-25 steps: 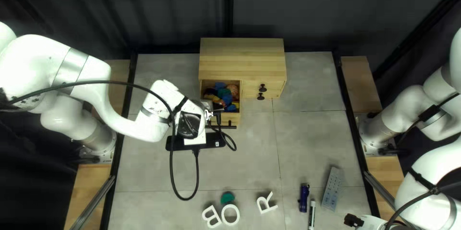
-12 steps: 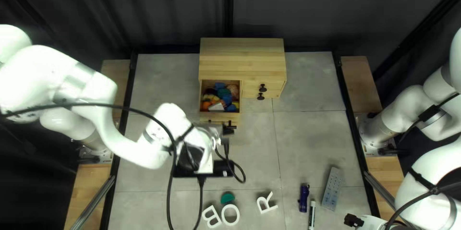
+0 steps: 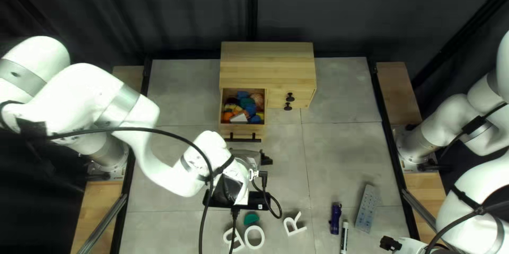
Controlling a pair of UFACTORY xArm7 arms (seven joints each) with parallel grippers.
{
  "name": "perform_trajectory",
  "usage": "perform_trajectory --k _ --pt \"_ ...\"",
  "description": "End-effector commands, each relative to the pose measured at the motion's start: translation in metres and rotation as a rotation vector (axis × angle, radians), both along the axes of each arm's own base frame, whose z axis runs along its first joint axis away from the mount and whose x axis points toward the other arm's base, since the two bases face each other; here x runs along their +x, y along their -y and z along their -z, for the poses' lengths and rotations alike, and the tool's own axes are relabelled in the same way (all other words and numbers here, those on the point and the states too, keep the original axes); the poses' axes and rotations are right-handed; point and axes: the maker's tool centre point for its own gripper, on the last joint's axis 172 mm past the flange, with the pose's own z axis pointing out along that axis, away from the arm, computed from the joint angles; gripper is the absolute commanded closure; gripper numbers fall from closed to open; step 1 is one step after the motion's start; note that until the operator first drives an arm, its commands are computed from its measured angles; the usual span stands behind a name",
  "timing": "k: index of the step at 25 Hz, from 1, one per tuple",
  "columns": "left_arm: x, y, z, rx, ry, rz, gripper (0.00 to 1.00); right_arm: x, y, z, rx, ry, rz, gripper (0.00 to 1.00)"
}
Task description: Open drawers and place objects into drawer and close
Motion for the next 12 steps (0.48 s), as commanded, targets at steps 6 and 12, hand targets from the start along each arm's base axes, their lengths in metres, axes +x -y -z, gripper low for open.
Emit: perform_trajectory --k 6,12 --pt "-0.0087 -0.0254 0.0038 0.026 -0.015 -0.039 0.00 0.0000 0.0000 0.0000 0.000 0.000 0.000 0.00" --pt "-0.0118 -0.0274 0.0017 0.024 -0.014 -0.057 0.00 0.0000 0.0000 0.0000 0.000 0.000 0.000 0.00"
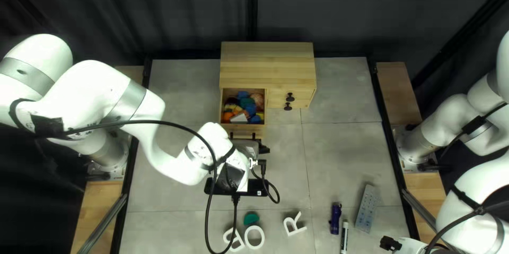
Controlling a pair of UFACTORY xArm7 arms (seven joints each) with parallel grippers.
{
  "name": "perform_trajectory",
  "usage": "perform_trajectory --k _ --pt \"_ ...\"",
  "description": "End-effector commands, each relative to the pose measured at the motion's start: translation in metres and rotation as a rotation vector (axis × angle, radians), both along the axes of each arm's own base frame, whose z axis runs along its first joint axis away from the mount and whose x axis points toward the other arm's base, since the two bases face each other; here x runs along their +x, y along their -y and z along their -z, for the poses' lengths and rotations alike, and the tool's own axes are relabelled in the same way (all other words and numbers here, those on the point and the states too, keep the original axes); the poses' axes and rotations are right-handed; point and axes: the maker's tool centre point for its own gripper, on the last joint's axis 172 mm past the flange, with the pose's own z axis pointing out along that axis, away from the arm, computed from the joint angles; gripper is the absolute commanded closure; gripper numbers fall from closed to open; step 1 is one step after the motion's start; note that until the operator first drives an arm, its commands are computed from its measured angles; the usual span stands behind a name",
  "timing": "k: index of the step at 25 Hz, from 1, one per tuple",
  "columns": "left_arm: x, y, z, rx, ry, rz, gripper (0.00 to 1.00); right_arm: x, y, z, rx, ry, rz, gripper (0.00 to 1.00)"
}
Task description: Open drawers and place objects into drawer and close
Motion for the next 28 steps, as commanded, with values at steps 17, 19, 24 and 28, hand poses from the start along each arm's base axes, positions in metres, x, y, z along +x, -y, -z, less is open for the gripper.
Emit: perform_trajectory --k 17,19,24,28 --pt "-0.003 -0.016 0.001 -0.038 0.002 -0.053 0.00 0.000 0.000 0.000 0.000 0.000 0.000 0.00" --pt "-0.004 -0.017 0.002 -0.042 -0.001 -0.056 0.00 0.000 0.000 0.000 0.000 0.000 0.000 0.00" --pt "-0.007 -0.023 0.001 -0.047 -0.009 -0.056 0.00 0.000 0.000 0.000 0.000 0.000 0.000 0.00" --pt "-0.008 -0.027 0.004 -0.043 -0.022 -0.049 0.00 0.000 0.000 0.000 0.000 0.000 0.000 0.00"
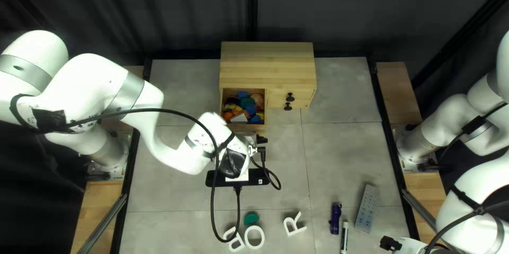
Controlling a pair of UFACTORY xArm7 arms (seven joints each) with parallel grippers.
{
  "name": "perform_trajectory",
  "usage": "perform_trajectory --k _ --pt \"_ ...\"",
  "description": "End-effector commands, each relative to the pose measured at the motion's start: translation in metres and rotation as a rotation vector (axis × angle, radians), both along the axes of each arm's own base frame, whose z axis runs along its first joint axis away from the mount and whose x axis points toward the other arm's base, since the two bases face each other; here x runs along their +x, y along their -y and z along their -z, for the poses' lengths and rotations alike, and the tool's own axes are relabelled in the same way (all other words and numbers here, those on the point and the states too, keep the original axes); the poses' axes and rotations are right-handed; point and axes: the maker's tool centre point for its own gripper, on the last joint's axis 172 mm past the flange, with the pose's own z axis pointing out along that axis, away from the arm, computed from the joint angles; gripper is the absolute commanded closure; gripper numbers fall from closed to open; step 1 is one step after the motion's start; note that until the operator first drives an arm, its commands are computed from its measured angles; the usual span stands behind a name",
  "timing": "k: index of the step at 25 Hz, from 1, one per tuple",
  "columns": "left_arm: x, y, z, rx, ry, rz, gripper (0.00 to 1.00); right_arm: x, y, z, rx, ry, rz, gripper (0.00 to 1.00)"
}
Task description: Open drawers and place objects into drawer and close
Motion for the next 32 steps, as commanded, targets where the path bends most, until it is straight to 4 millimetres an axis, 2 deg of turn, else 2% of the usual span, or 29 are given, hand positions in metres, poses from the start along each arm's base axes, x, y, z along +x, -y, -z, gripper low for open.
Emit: perform_trajectory --k 1,20,32 --pt "-0.001 -0.003 0.002 0.003 -0.011 0.005 0.00 0.000 0.000 0.000 0.000 0.000 0.000 0.00" --pt "0.007 -0.015 0.002 0.008 -0.026 -0.002 0.00 0.000 0.000 0.000 0.000 0.000 0.000 0.00" --pt "0.015 -0.015 0.000 0.004 -0.016 0.005 0.00 0.000 0.000 0.000 0.000 0.000 0.000 0.00"
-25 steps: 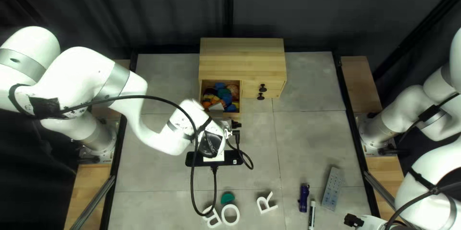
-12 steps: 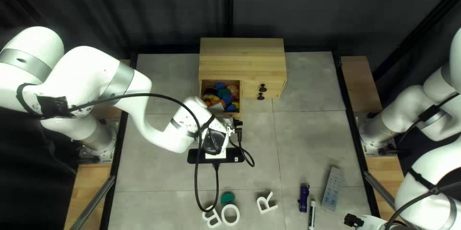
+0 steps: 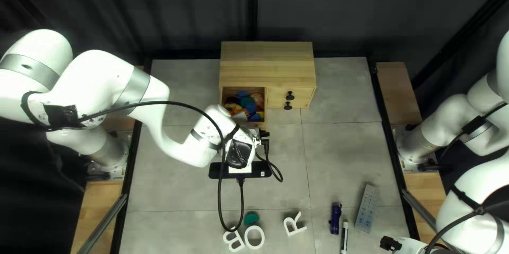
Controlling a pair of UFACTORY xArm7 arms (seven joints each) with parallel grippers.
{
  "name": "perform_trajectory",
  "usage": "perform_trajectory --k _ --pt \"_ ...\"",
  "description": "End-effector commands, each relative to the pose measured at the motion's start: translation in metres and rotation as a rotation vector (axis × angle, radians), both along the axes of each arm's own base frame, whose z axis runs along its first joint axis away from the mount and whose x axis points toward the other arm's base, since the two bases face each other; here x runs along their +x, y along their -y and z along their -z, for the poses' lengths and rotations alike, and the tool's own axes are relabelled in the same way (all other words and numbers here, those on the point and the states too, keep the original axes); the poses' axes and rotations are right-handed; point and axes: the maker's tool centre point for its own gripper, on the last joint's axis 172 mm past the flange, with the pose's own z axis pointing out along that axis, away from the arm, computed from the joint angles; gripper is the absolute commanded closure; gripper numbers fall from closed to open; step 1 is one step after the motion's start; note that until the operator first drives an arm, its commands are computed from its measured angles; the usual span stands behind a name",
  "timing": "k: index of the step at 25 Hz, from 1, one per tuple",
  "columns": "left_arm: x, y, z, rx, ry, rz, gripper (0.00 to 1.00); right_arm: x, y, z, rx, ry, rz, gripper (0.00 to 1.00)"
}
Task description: Open drawers and place objects into drawer and close
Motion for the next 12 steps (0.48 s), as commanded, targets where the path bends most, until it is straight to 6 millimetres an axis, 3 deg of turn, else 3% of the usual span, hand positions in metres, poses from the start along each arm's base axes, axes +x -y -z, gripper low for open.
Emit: perform_trajectory --k 1,12 --pt "0.0027 -0.0001 -0.0009 -0.003 0.004 0.003 0.00 0.0000 0.0000 0.0000 0.000 0.000 0.000 0.00" --pt "-0.0006 -0.0058 -0.0007 -0.007 0.010 -0.001 0.00 0.0000 0.0000 0.0000 0.000 0.000 0.000 0.00"
